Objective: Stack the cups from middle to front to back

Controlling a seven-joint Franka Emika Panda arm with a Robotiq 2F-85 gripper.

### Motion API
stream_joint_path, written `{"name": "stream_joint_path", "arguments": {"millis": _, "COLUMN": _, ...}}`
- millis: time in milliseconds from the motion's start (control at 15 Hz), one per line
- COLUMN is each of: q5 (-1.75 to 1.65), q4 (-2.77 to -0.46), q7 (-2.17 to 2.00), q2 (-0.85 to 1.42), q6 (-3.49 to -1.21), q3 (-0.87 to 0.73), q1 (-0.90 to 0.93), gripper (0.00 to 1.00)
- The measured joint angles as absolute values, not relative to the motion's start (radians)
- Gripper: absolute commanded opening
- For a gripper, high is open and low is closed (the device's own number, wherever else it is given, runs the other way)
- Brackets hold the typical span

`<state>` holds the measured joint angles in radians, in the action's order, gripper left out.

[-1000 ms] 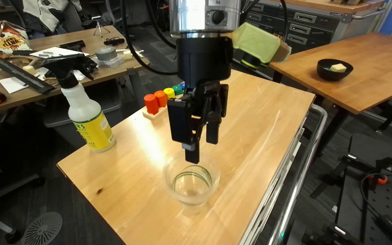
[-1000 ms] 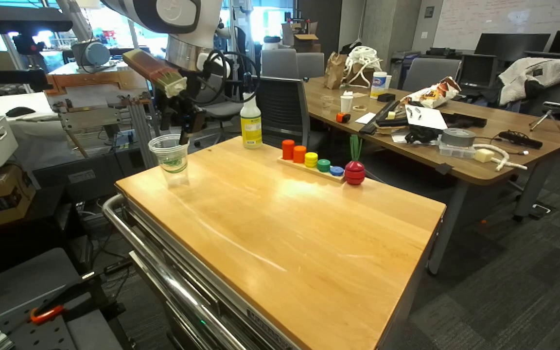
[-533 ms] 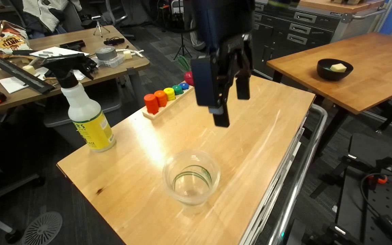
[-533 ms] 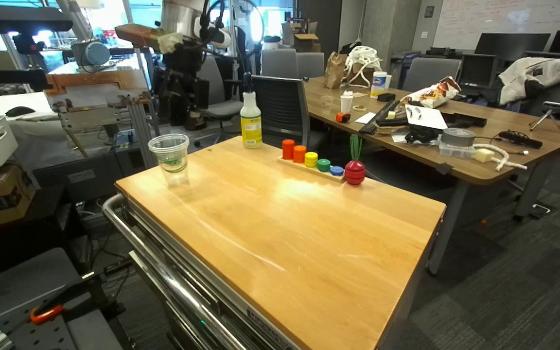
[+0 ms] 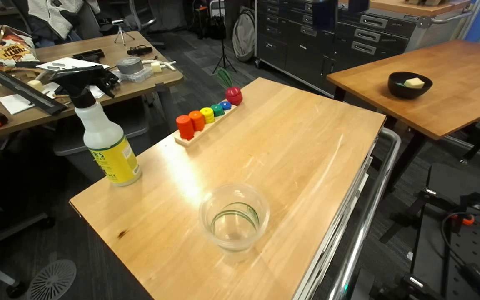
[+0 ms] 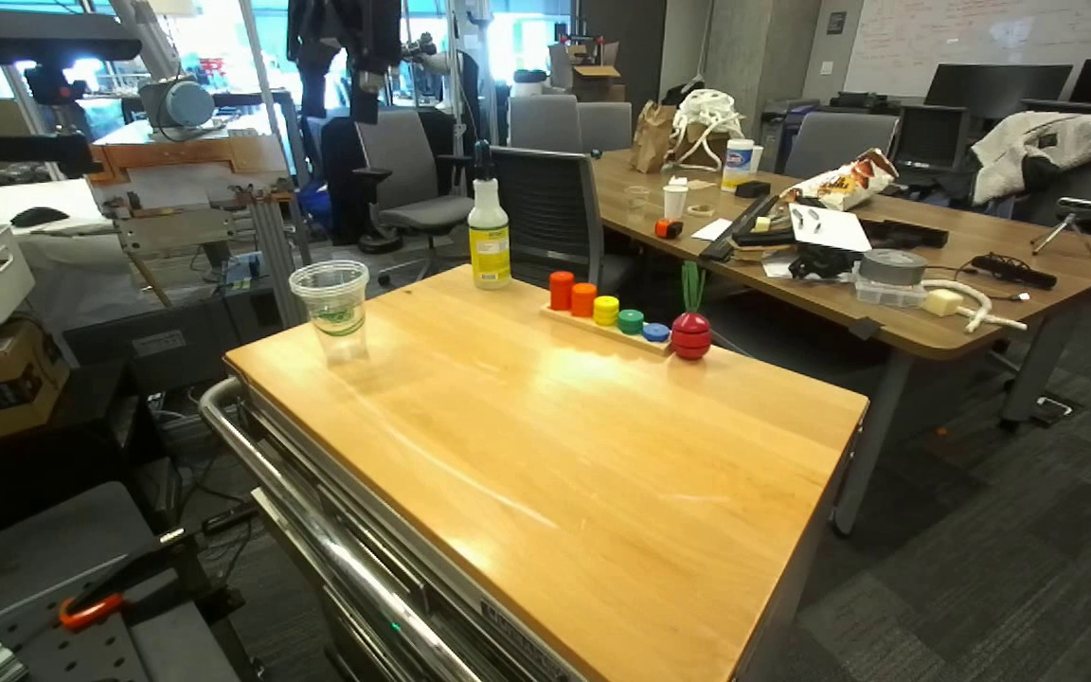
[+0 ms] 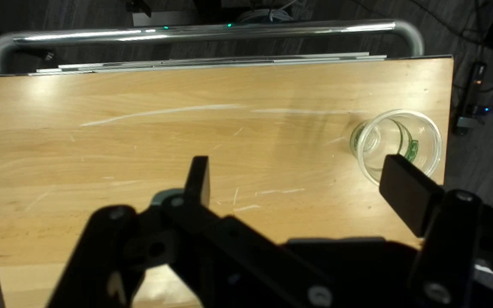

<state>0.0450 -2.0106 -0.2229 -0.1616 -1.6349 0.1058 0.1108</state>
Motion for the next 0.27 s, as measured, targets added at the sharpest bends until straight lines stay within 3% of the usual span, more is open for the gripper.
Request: {"name": "stream_joint_path", "arguments": {"millis": 267, "q5": 0.045, "q4": -2.015, "q7": -0.233, "q2": -0.215, "q6": -1.649, "q3": 0.096, "q1": 0.087, "gripper": 1.00}}
